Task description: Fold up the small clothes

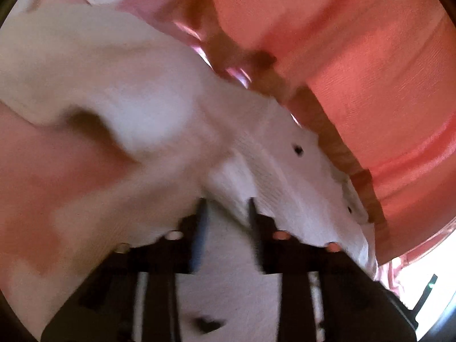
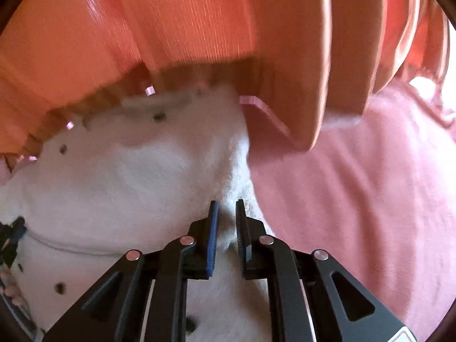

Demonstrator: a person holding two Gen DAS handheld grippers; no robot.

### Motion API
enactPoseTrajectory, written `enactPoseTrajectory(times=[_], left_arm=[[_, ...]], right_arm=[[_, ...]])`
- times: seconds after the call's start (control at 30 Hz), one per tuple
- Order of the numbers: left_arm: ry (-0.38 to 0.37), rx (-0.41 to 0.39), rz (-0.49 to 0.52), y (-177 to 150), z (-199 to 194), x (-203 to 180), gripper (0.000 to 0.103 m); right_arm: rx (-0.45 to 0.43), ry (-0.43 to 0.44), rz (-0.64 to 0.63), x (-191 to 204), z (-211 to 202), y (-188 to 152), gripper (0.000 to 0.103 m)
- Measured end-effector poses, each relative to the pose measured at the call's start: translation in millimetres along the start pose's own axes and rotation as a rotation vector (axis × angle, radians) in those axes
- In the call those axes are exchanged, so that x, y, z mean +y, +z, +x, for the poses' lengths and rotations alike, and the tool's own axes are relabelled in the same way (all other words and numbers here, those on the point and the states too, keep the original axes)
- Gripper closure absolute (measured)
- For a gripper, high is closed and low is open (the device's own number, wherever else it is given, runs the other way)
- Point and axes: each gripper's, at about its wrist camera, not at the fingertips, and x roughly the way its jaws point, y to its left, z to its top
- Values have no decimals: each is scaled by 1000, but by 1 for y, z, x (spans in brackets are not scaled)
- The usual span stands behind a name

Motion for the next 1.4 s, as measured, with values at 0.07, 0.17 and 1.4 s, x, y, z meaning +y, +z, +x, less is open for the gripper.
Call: enactPoseTrajectory(times=[0.07, 0.17, 1.4], left_arm=[[26, -67, -44, 16, -32, 27, 35], [127, -162, -194, 46, -76, 93, 11], [-115, 109, 146, -83, -9, -102, 28]], right_arm=[[-8, 34, -23, 13, -19, -6, 89], [5, 88, -96, 37, -38, -26, 84], [100, 166, 48, 64, 12, -47, 56]])
